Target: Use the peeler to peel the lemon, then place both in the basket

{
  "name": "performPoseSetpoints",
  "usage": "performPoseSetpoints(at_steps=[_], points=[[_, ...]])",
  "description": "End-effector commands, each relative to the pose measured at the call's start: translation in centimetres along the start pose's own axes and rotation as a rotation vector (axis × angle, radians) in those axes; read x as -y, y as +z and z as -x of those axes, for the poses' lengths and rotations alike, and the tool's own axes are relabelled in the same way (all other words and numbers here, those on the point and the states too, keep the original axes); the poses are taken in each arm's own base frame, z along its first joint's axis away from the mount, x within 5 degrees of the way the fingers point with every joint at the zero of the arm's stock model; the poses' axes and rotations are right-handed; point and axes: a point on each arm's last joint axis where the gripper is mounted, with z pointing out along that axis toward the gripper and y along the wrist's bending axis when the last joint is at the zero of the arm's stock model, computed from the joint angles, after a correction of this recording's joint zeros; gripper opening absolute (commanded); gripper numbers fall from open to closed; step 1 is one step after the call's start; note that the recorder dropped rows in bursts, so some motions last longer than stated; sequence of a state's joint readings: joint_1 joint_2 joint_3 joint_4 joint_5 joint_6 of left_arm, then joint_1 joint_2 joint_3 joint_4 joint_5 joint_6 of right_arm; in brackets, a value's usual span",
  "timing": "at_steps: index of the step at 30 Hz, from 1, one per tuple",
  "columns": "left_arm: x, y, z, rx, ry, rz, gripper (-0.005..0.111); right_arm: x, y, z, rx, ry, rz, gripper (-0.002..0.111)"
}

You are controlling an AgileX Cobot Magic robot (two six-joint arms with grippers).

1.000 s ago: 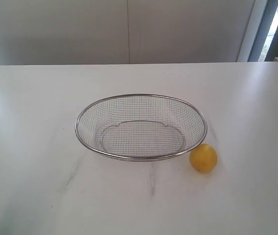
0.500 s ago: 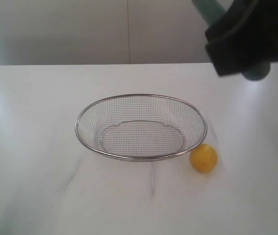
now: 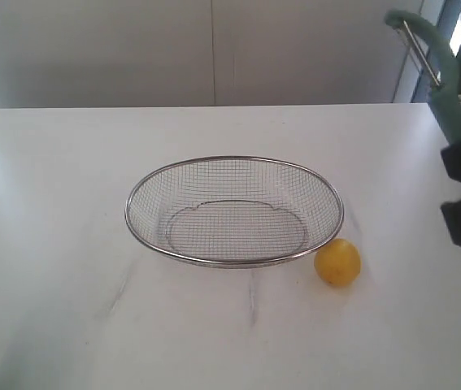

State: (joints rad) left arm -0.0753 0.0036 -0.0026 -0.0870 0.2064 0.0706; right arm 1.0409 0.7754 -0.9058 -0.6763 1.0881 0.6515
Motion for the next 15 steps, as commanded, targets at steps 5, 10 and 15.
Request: performPoseSetpoints(at_steps=[5,10,15], points=[[0.1,0.0,-0.1,-0.003,-0.001,-0.011,0.0,1.0,1.1,-5.1,-0.044,0.072,-0.039,0.0],[0.1,0.0,-0.1,-0.003,-0.001,-0.011,0.0,0.8,1.7,-6.3,-0.014,0.108,-0.006,0.0],[0.1,0.0,-0.1,-0.003,-0.001,-0.011,0.0,0.4,2.3,-7.0,-0.018,0.088,0.006,0.0]])
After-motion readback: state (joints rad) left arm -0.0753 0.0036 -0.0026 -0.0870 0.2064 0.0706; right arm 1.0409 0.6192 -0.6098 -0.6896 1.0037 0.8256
